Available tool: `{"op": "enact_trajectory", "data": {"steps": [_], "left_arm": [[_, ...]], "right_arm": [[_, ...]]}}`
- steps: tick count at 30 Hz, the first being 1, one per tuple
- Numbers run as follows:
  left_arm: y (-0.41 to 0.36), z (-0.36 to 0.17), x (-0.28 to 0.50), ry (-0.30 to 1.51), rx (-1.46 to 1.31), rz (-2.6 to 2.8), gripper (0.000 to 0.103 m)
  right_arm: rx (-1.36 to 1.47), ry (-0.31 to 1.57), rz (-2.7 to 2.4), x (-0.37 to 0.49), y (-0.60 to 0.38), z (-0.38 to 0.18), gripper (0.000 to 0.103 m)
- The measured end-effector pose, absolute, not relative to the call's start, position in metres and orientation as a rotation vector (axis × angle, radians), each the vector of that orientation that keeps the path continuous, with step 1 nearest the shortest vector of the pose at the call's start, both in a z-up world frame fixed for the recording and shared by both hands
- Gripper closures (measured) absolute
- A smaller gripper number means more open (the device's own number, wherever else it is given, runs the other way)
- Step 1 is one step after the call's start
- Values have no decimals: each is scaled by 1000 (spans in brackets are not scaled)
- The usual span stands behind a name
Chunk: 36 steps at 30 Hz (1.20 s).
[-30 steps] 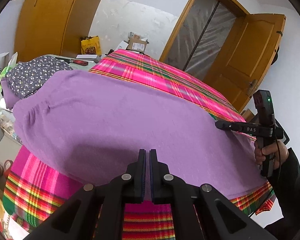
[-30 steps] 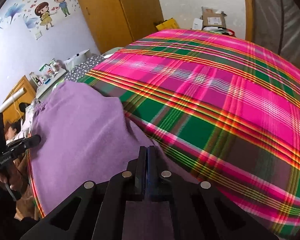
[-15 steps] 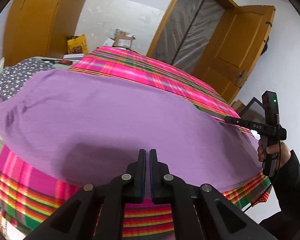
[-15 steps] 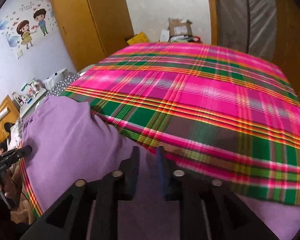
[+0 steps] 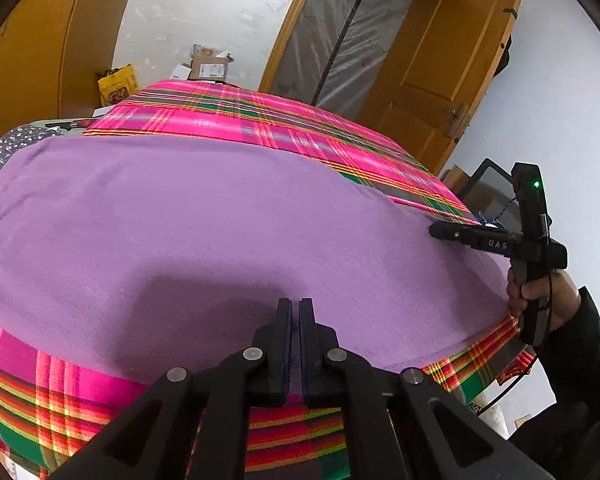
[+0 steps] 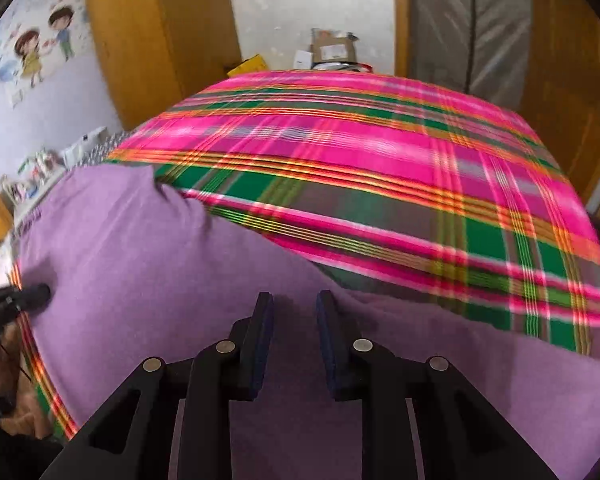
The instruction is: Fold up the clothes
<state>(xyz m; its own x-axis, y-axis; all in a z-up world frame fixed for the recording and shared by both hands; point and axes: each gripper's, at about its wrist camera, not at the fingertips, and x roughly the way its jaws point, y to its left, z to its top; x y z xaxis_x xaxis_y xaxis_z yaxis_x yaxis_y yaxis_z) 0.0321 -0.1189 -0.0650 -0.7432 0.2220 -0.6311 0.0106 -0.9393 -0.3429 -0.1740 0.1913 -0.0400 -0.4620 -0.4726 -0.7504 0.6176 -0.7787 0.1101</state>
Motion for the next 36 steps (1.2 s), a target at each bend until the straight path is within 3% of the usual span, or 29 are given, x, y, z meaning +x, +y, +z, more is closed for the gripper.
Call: {"op": "enact_trajectory", "data": {"steps": [16, 31, 36], "left_arm": [[-105, -65, 24, -456, -1077, 2746, 101], [-72, -63, 23, -353, -1065, 2668, 101], [-63, -61, 25, -325, -1051, 2646, 101]], "right_arm": [[1164, 33, -2522, -187, 310, -34, 79], [1131, 300, -2394, -198, 235, -35, 79], [1089, 259, -2410, -195, 250, -29, 79]]}}
